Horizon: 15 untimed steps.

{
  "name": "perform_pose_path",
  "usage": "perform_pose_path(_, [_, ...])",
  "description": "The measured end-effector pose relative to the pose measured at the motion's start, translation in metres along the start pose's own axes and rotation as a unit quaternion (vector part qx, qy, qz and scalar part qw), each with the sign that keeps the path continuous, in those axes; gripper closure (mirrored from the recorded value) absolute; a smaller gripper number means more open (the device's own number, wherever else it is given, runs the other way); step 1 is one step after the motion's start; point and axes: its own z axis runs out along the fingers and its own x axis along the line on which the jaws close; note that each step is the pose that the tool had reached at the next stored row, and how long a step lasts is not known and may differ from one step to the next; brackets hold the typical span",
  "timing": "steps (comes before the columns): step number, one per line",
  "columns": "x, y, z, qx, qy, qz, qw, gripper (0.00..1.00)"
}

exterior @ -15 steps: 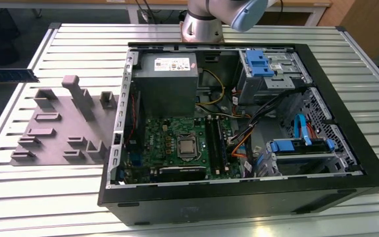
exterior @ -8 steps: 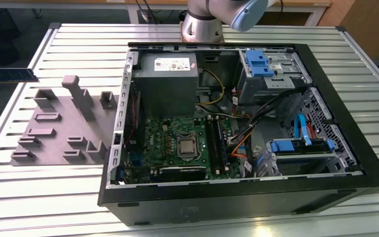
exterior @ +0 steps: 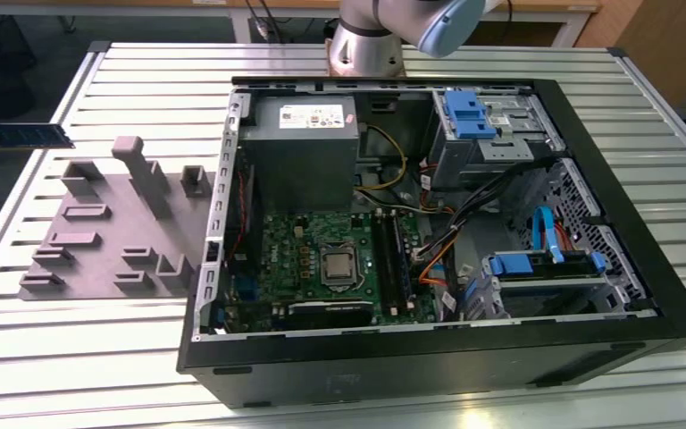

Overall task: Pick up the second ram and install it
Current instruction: 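Pick up the second ram and move it above second insertion slot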

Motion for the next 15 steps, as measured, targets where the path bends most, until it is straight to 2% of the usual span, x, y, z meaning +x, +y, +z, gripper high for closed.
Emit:
perform_pose_path(8, [-0.0002,-0.0075,0.0002,0.0000,0.0000,0.000,1.0000,0.86])
perform_pose_path(15, [-0.0002,-0.0084,0.0003,0.0000,0.0000,0.000,1.0000,0.86])
